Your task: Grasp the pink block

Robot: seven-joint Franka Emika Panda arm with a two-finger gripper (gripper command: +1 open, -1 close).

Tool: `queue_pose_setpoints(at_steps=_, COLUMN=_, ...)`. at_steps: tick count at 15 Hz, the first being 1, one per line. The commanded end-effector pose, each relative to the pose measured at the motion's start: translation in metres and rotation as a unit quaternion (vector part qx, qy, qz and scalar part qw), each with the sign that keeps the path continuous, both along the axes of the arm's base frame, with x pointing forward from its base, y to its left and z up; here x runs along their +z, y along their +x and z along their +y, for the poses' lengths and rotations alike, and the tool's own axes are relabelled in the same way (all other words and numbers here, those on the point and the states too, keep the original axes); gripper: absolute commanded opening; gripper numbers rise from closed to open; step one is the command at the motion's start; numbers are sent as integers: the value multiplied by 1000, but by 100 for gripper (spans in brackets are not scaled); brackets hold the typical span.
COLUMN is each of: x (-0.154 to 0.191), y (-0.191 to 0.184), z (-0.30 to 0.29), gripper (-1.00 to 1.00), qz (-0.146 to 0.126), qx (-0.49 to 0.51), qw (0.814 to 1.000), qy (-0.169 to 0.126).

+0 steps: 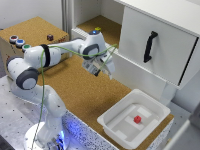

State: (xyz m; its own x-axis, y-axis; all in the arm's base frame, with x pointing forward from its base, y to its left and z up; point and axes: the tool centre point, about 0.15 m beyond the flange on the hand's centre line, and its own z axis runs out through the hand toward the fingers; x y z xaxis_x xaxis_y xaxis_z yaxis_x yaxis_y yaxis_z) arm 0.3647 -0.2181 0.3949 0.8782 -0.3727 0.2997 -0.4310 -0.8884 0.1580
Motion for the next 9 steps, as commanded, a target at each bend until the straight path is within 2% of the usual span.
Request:
queue_pose_setpoints(at_steps=1, x=-36, y=-3, z=-108, gripper=100, qz=7, qx=-143, qw=990, qy=20)
queue_pose_setpoints(at_steps=3, x=-51, y=-4, z=-130, gripper=100, qz=10, qx=-181, qw=983, qy=39)
queue_pose_setpoints(at_steps=4, x=-62, y=-1, z=-144, gripper=100, qz=14, qx=-200, qw=978, qy=61)
queue_pose_setpoints(at_steps=9, x=-90, y=23, z=-181, gripper=100, qz=27, qx=-236, qw=967, qy=96)
